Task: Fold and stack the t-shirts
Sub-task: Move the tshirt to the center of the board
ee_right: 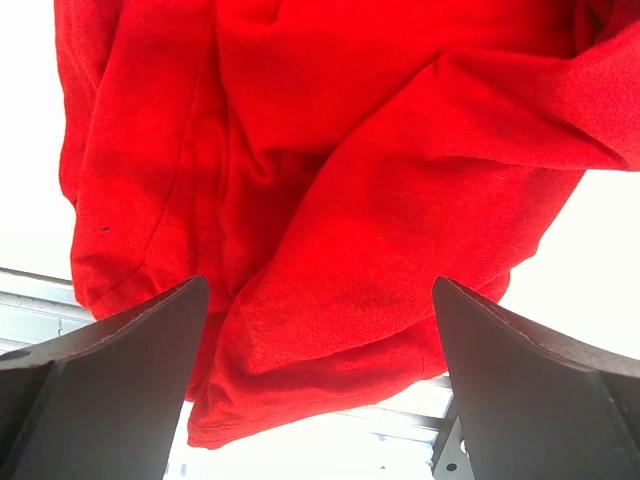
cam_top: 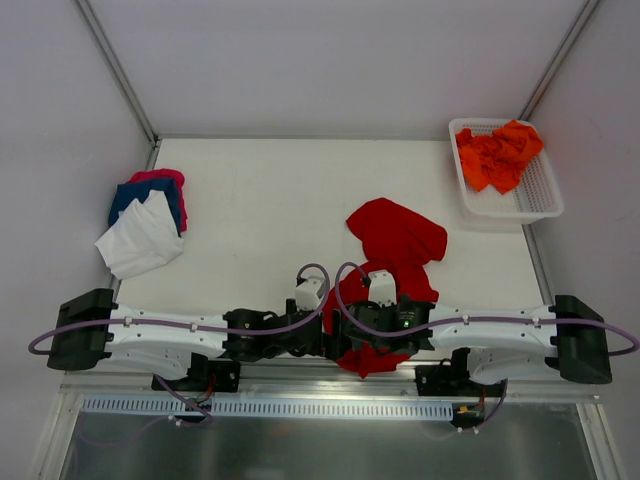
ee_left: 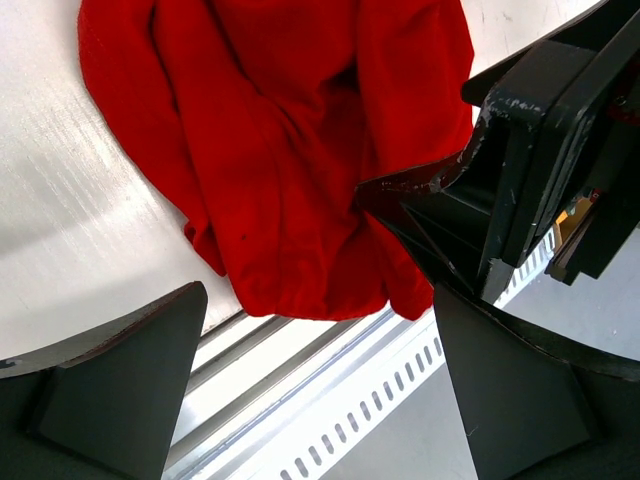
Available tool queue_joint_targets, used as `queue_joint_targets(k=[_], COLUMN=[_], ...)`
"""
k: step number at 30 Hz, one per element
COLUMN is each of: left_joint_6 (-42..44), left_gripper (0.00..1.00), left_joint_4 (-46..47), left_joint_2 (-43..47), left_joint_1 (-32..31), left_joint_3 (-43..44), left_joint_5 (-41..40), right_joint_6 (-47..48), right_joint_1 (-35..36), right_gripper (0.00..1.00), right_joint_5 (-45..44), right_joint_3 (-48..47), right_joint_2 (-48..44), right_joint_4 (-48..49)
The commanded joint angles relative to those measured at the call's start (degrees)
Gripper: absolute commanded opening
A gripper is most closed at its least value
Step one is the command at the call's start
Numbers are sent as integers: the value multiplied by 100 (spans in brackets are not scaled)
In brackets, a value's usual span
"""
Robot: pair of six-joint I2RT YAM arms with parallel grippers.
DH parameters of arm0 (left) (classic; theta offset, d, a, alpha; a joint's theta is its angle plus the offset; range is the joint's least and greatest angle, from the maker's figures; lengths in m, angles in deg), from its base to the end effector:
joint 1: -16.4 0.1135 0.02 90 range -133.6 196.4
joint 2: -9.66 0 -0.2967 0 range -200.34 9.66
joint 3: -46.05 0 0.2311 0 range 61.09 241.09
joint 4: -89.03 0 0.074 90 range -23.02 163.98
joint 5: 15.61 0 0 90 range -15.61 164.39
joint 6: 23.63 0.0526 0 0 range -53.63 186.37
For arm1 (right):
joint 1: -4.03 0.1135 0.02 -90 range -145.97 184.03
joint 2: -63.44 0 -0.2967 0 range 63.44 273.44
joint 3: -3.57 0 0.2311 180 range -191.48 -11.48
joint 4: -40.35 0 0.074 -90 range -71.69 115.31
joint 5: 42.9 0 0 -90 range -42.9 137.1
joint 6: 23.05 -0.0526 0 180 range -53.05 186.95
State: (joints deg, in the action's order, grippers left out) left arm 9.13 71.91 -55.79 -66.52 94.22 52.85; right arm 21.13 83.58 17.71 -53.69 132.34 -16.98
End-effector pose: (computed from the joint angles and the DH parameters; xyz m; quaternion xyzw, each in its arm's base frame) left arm 0.0461 -0.2148 0.2453 0.1081 0.8666 -0.3744 0.3115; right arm 0.0585 0.1748 0.2318 -0.2316 0.9236 0.0424 0.3026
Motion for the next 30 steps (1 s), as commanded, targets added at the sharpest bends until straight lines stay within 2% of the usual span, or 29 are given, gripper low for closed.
queue_joint_targets(k=[1,8,20,24,30], left_joint_6=[37,72,-16,-68,-209], left_gripper=[99,99,99,99,99], left_joint_4=[514,725,909,1645,2192], left_joint_2=[112,23,384,305,-11], left_joint_1=[-41,3,65,126,170], left_joint_3=[-43,-69,-438,-719,-931], left_joint_5=[36,159,124,343,607], right_joint_6=[-58,-58,-120,-207,-418], right_joint_1=[34,43,35,43,157], right_gripper=[100,100,100,99,99], right_joint_5=[12,3,100,126,74], right_joint_3=[-234,-234,-129,-85,12], right_joint_2=[53,53,53,44,-96], right_joint_4=[62,62,45,36,-122])
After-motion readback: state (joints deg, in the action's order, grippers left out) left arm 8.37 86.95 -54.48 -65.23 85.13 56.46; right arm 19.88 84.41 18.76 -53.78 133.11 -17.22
